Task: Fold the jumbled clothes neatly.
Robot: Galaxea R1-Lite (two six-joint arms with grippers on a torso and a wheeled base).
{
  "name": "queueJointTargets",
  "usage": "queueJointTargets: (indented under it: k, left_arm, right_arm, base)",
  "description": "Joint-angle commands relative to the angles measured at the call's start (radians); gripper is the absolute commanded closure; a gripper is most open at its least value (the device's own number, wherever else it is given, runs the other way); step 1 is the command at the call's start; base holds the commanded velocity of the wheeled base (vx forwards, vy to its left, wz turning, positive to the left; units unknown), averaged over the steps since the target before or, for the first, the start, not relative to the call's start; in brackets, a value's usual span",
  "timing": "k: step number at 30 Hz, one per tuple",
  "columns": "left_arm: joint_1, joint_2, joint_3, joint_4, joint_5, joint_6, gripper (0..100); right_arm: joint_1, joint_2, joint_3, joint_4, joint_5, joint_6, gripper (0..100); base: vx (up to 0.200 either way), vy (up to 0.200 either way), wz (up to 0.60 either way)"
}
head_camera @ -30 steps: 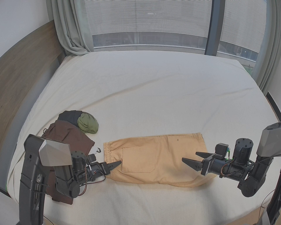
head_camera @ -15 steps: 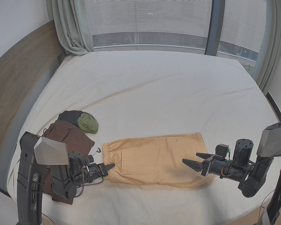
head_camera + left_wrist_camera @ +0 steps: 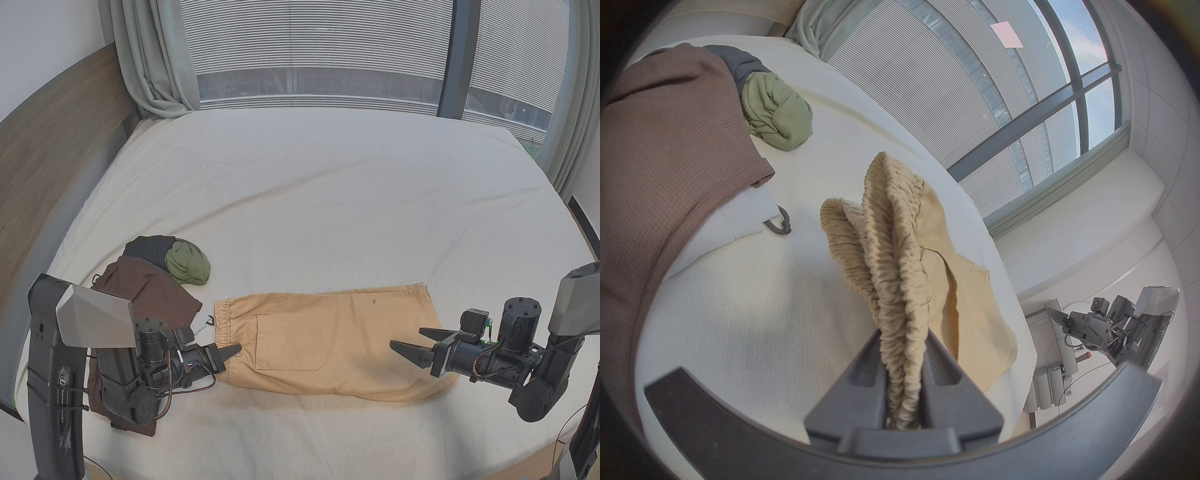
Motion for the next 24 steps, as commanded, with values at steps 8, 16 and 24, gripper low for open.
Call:
queueJointTargets:
  k: [8,16,24]
  left_arm:
    - [0.019,-0.053,0.036,-0.001,-0.009,-0.005,100]
    - [0.044,-0.136,0.088,0.001,-0.027,-0.007,100]
    - [0.099,-0.168,0.117,0.001,-0.061,-0.018,100]
  right_arm:
    - [0.005,0.002,0.002,-0.001,0.001,0.0,0]
    - [0.008,0.003,0.003,-0.001,0.001,-0.002,0]
    - [0.008,0.01,0.01,-0.001,0.001,-0.003,0]
  base:
    - [0.0,0.0,0.0]
    - [0.0,0.0,0.0]
    - [0.0,0.0,0.0]
